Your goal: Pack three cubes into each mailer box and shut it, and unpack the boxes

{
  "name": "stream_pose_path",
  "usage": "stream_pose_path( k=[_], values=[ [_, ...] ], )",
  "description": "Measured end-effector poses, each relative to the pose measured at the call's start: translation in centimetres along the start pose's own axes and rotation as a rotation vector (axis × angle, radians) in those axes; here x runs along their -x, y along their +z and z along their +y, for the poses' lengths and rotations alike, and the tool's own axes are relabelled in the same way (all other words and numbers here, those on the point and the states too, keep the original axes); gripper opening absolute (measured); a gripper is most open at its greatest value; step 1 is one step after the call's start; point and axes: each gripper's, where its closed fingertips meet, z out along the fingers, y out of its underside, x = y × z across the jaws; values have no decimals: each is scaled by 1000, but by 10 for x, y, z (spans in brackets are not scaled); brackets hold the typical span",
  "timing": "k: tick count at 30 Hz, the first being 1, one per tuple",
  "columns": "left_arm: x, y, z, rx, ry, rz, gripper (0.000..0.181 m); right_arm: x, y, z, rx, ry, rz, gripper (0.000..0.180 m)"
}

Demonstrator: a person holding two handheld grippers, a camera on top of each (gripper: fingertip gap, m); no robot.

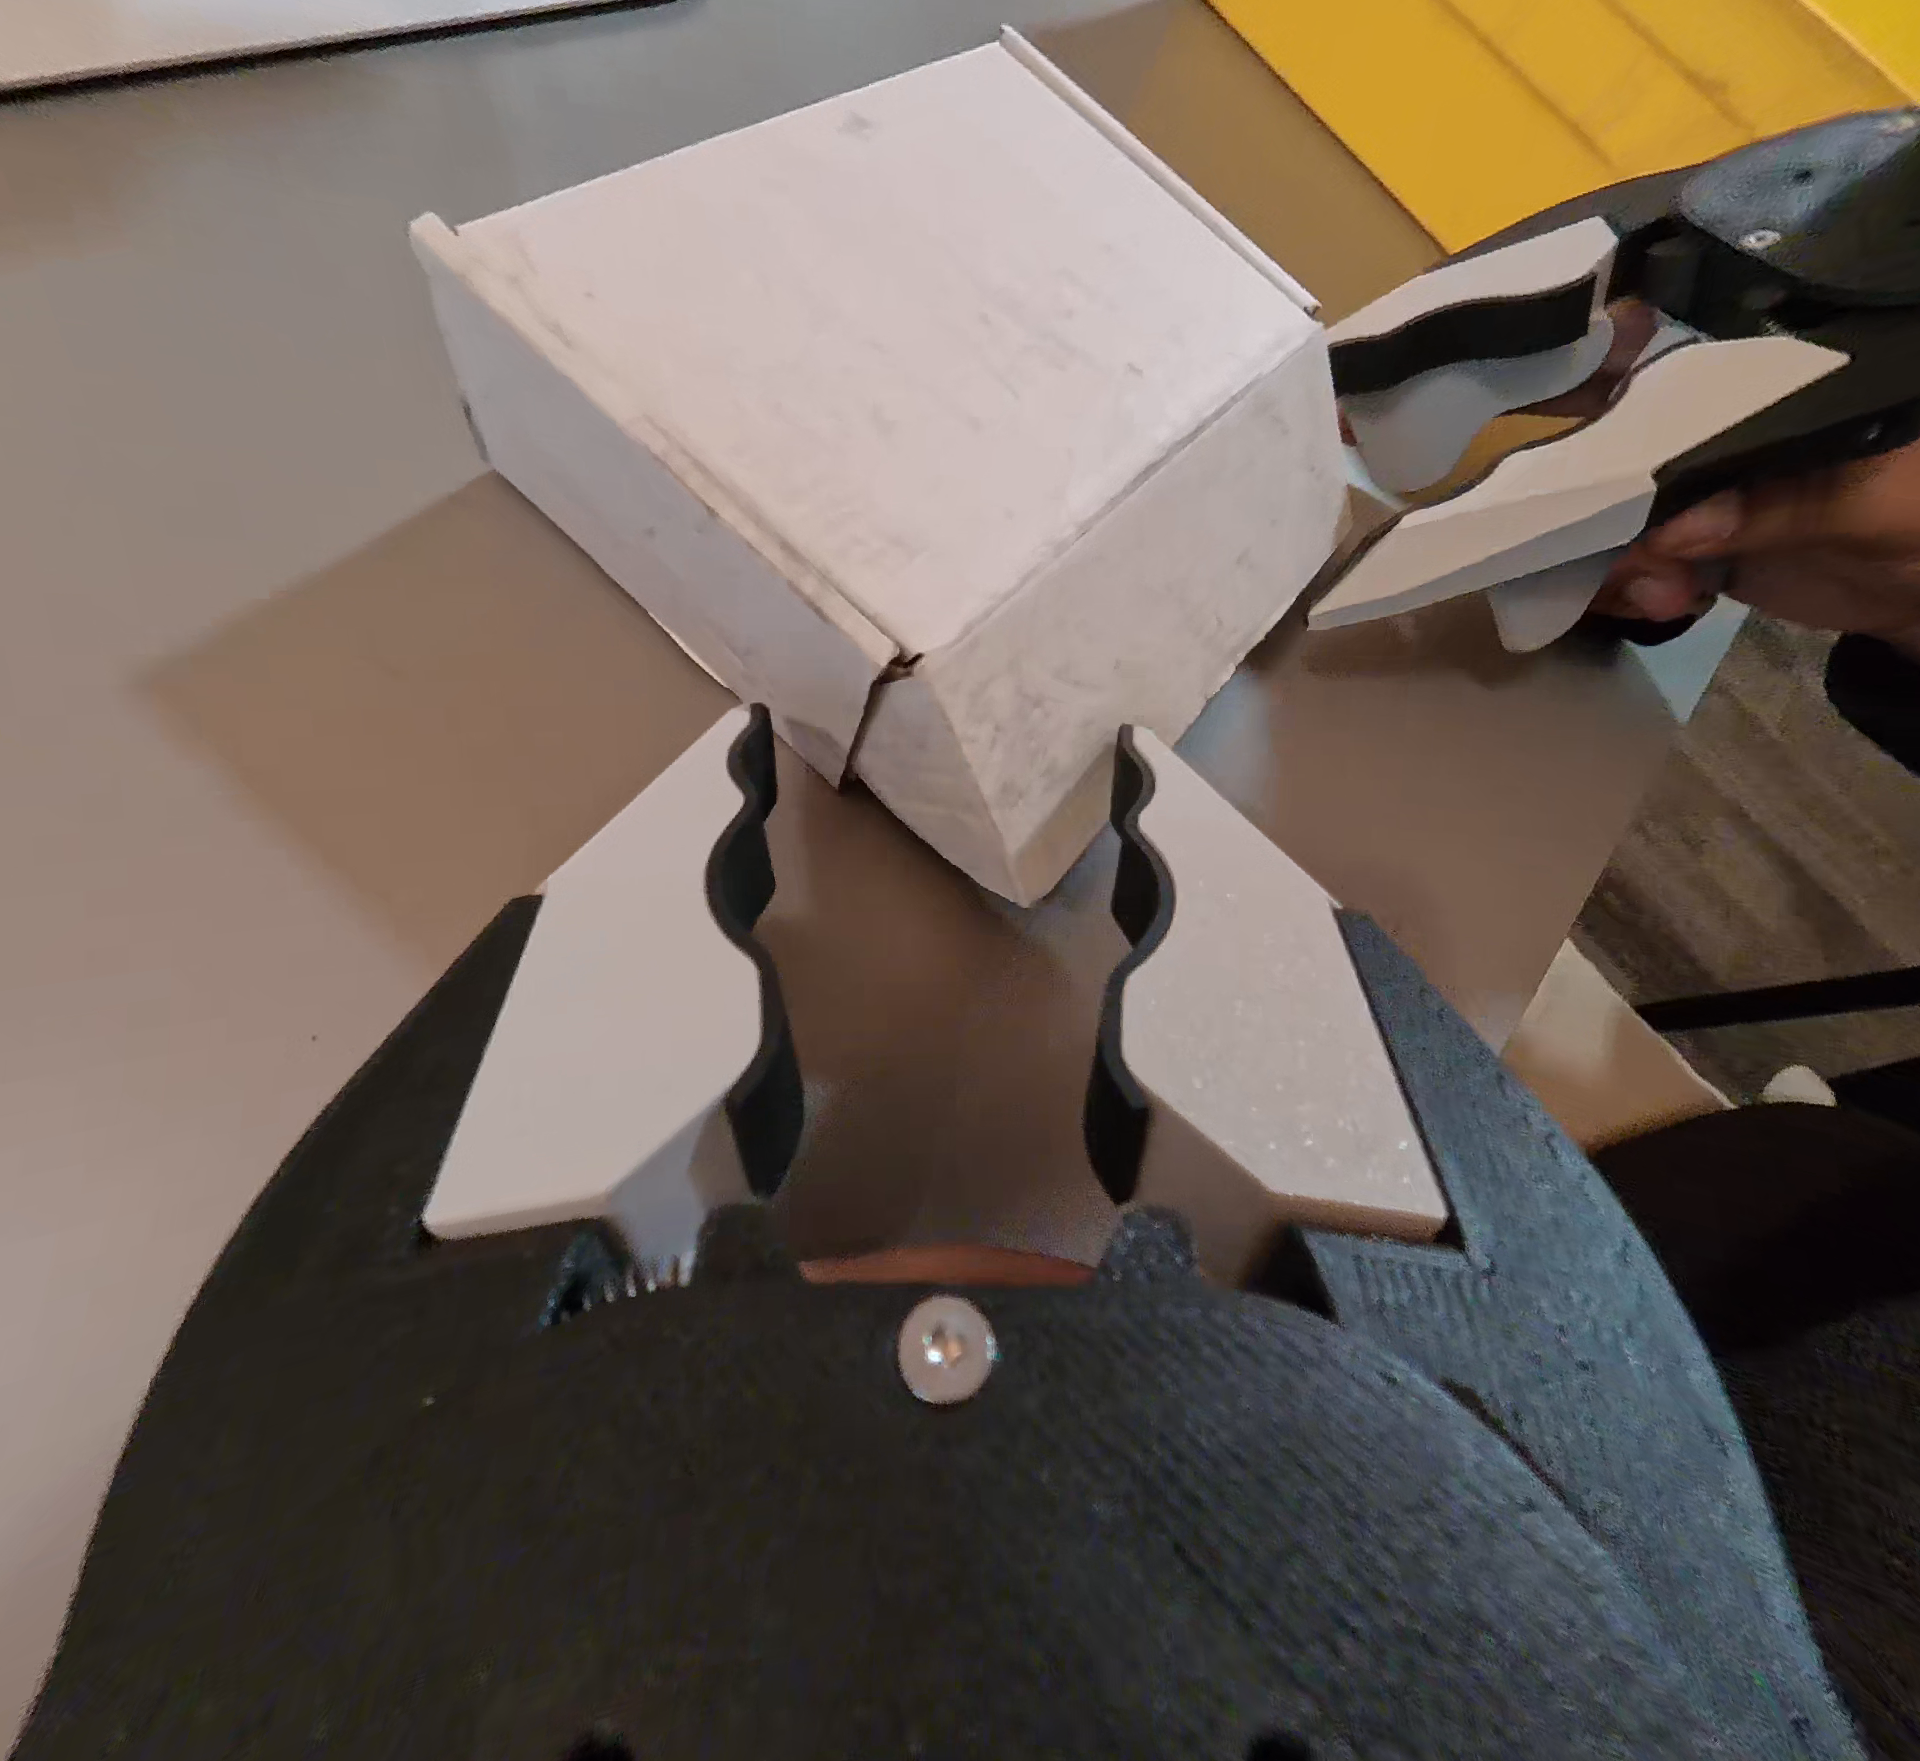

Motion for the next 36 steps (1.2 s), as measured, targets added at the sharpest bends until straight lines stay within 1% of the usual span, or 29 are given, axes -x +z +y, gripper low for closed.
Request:
stream_pose_path(
  k=[1, 2, 6, 10, 13, 16, 18, 21, 24, 26, 28, 29, 32, 36],
  values=[
    [-2, 0, 0, -3, 21, -6, 61, 2, 1, 1, 8, 2, -16, 78],
    [-2, -1, 0, -4, 39, -18, 58, 2, 1, 1, 6, 0, -15, 78],
    [-5, -1, 2, 5, 68, -29, 58, 4, 1, 4, 22, -48, 8, 79],
    [-11, -8, 10, 22, 108, 0, 58, 8, -4, 15, 53, -131, 22, 66],
    [-19, -16, 20, 41, 189, 3, 57, 17, -11, 25, 68, -170, -3, 62],
    [-25, -18, 28, 65, 305, -7, 60, 19, -14, 30, 82, -223, 8, 60],
    [-26, -18, 29, 70, 334, -12, 61, 18, -14, 30, 86, -236, 13, 60],
    [-26, -19, 28, 70, 300, 16, 60, 18, -15, 30, 81, -225, 6, 60],
    [-23, -16, 30, 94, 237, 46, 64, 17, -14, 29, 77, -215, 6, 60],
    [-20, -15, 30, 103, 196, 51, 72, 15, -15, 27, 73, -198, 8, 64],
    [-15, -14, 28, 103, 154, 45, 85, 12, -15, 25, 62, -175, 21, 70],
    [-14, -14, 28, 101, 137, 49, 88, 11, -16, 24, 56, -168, 24, 70],
    [-16, -13, 27, 99, 123, 73, 88, 11, -16, 21, 34, -159, 23, 71],
    [-26, -10, 29, 116, 156, 112, 87, 20, -16, 16, 5, -137, -19, 71]
  ],
)
